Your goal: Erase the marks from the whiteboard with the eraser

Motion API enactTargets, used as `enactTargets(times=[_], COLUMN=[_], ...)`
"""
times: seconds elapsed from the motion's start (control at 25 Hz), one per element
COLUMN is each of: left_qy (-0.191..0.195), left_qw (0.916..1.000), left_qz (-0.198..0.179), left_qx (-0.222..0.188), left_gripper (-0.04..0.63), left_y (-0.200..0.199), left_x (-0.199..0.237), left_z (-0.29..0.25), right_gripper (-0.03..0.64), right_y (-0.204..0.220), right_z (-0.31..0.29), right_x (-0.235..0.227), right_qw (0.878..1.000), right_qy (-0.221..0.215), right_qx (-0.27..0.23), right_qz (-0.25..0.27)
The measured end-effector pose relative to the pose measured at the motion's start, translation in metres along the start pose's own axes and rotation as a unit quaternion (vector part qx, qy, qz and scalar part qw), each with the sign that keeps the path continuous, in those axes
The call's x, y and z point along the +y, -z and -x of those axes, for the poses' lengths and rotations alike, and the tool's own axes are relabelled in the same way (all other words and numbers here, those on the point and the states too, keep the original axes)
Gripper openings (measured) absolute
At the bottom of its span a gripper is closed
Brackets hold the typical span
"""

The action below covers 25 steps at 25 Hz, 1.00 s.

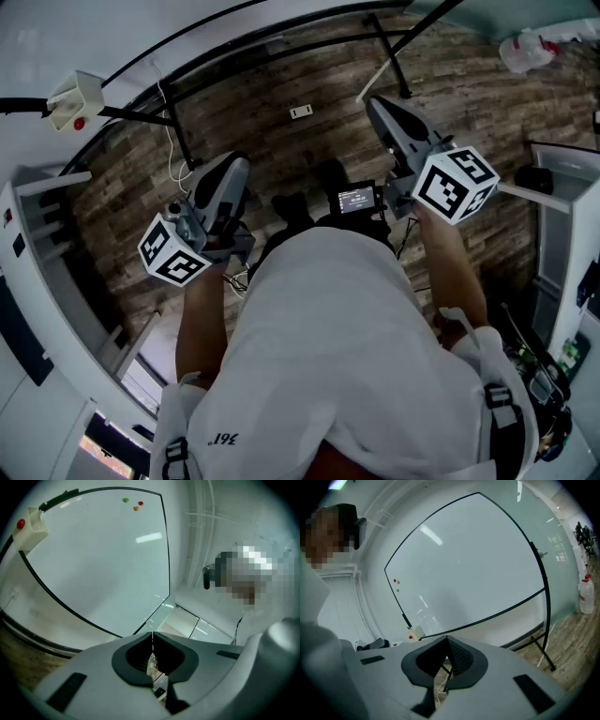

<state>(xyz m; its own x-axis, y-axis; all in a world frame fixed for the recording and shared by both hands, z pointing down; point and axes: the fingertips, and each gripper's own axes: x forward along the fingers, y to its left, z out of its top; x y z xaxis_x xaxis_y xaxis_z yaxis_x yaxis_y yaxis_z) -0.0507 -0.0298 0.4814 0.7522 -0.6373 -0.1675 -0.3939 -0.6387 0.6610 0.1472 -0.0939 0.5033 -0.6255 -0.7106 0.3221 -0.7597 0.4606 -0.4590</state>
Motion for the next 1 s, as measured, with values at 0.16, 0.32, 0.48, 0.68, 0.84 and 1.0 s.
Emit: enactTargets(times=[0.16,0.32,0.48,0.68,0.84,1.0], left_qy=[0.0,0.001,0.001,0.003,0.006,0.006], left_qw=[1.0,1.0,1.0,1.0,1.0,1.0], left_qz=[0.001,0.001,0.002,0.003,0.002,0.002], left_qx=[0.001,0.002,0.003,0.003,0.003,0.002], left_gripper=[0.009,0.009,0.009,0.009,0.009,0.009], left_y=[0.0008,0.0035,0.0034,0.0033,0.0038,0.0013], left_x=[-0.0005,-0.0014,-0.001,-0.0007,-0.0024,-0.0017], left_z=[0.0008,-0.0002,0.0002,0.0003,0.0015,0.0015], right_gripper=[0.025,0.025,0.025,0.025,0.025,0.025], right_y=[0.0015,0.0023,0.0033,0.0034,0.0027,-0.0006], right_z=[-0.0009,-0.0004,-0.001,-0.0007,0.0024,0.0017], right_x=[-0.0002,-0.0002,0.0,-0.0002,0.0014,0.0031], right_qw=[1.0,1.0,1.0,1.0,0.999,0.999], right_qy=[0.003,0.002,0.004,0.01,0.015,0.02], right_qx=[0.002,0.006,0.008,0.009,0.006,0.006], right_qz=[0.003,0.007,0.011,0.02,0.03,0.045])
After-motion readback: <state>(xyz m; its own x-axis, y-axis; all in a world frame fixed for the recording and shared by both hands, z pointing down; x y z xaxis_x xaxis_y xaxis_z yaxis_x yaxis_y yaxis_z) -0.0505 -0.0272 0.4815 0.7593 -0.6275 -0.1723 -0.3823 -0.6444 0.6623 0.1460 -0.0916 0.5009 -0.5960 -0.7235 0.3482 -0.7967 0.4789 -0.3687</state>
